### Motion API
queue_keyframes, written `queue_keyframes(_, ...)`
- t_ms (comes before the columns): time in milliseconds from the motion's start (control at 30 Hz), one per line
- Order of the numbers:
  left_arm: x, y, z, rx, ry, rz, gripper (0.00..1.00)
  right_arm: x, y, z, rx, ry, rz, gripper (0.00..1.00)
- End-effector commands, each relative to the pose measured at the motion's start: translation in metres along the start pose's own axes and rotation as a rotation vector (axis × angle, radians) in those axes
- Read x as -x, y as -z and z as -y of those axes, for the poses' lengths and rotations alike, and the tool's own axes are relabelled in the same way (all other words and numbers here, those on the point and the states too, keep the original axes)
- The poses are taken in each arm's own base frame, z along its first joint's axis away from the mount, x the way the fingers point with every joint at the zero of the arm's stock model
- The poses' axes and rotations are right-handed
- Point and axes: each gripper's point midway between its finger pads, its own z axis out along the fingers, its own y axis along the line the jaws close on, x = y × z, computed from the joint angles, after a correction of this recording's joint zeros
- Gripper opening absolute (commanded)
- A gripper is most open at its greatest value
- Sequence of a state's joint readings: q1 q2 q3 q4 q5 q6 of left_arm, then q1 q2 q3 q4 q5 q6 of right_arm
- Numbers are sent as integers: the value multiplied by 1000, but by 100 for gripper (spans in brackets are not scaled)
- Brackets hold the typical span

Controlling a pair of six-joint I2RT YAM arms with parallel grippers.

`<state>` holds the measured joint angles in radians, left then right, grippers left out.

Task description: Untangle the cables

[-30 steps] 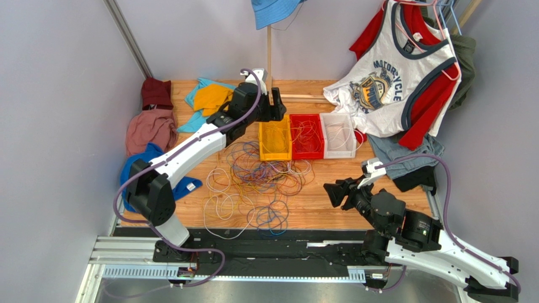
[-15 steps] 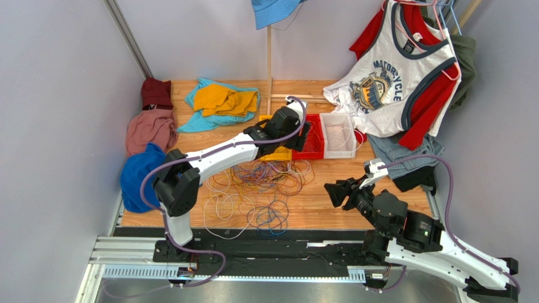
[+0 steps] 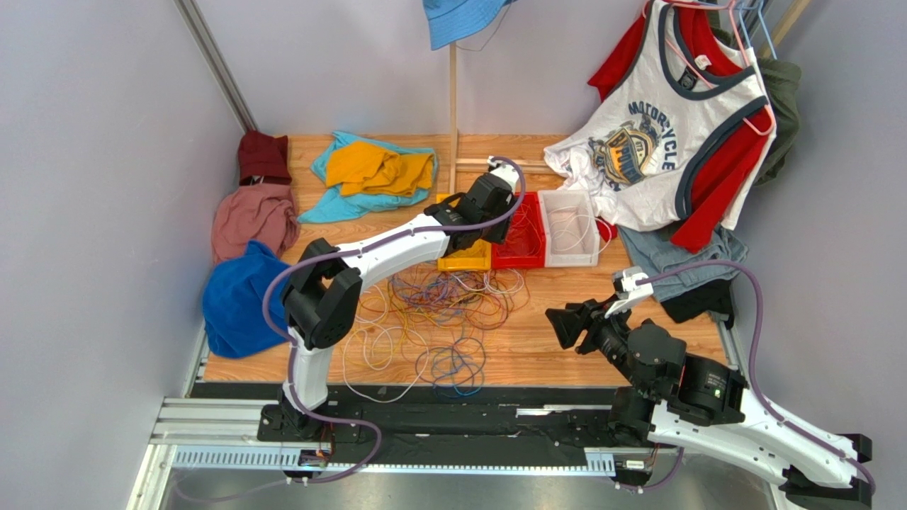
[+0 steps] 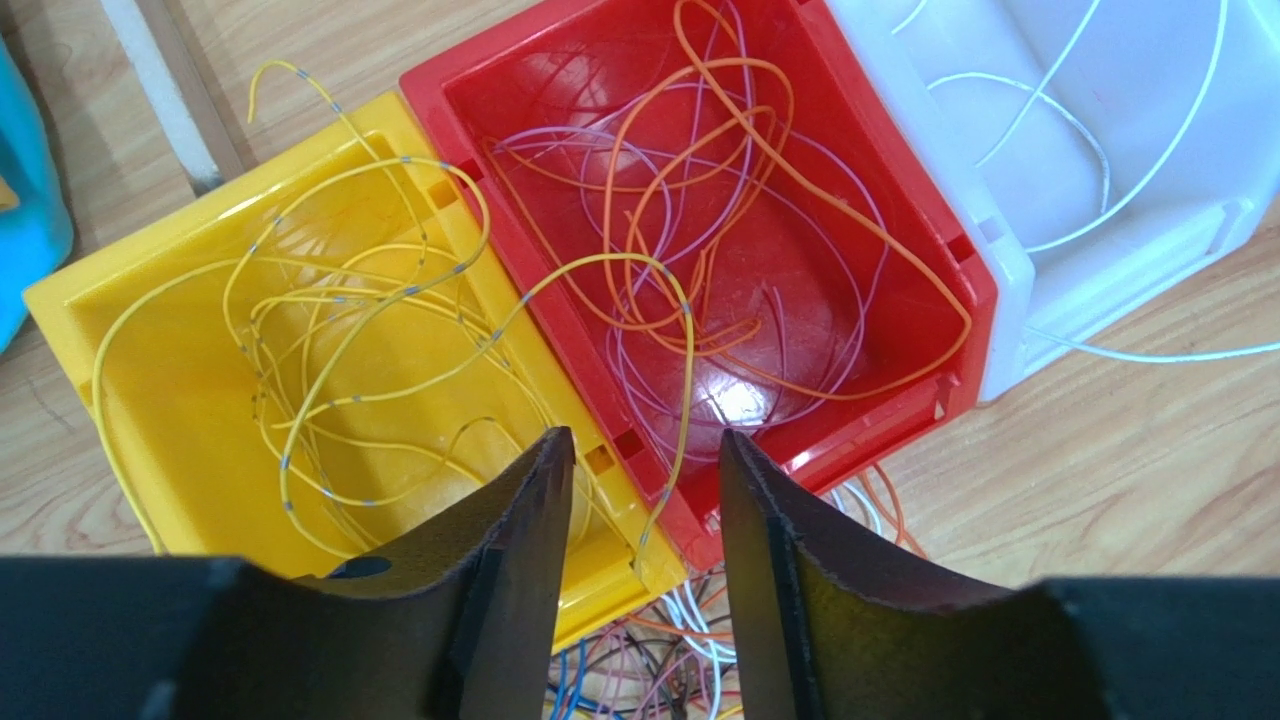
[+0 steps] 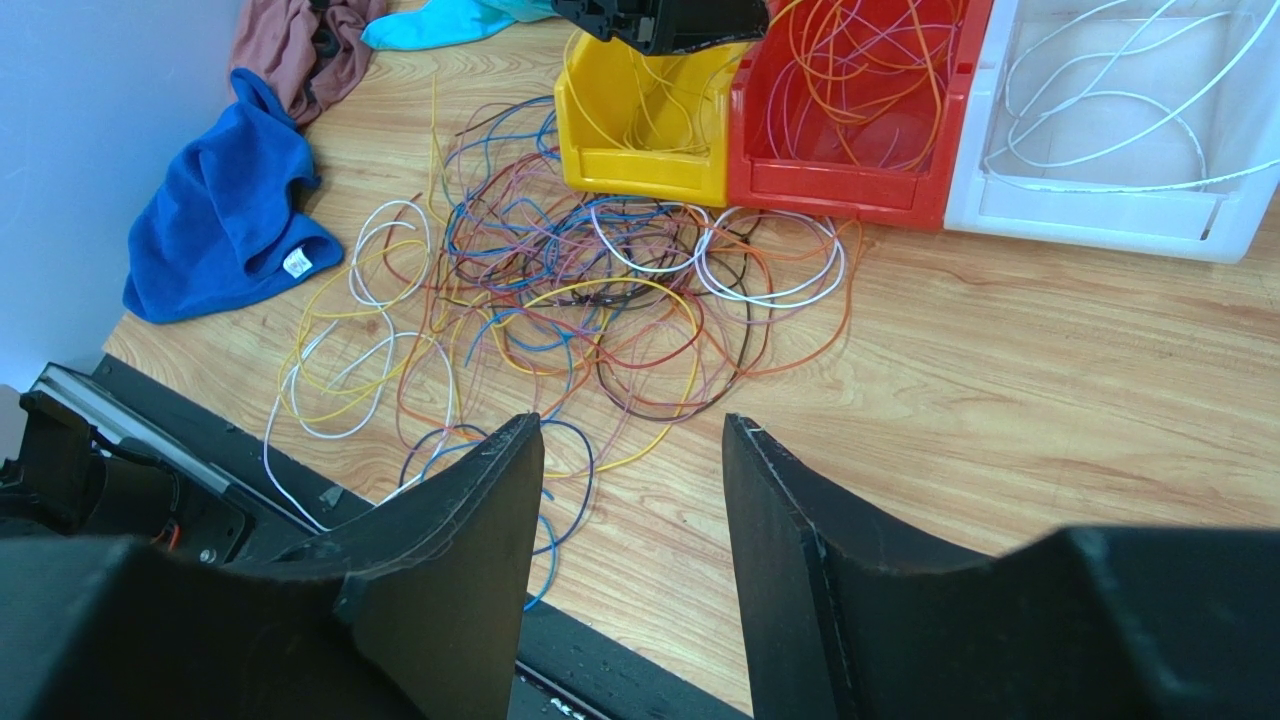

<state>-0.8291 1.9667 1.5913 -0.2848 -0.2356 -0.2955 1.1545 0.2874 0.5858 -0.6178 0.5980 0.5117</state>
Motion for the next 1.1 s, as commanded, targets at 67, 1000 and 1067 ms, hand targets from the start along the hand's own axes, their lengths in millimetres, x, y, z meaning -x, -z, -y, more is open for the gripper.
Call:
queue_keyframes(67, 5, -7, 2, 5, -20, 5, 47, 2, -2, -1, -3, -10, 16, 51)
queue_keyframes(1000, -28, 22, -75, 197, 255, 16, 0, 0, 0, -1, 10, -27, 13, 51)
queue_keyframes(1067, -39, 9, -79, 213, 246, -25, 0, 0, 0, -2, 11, -30, 12, 51)
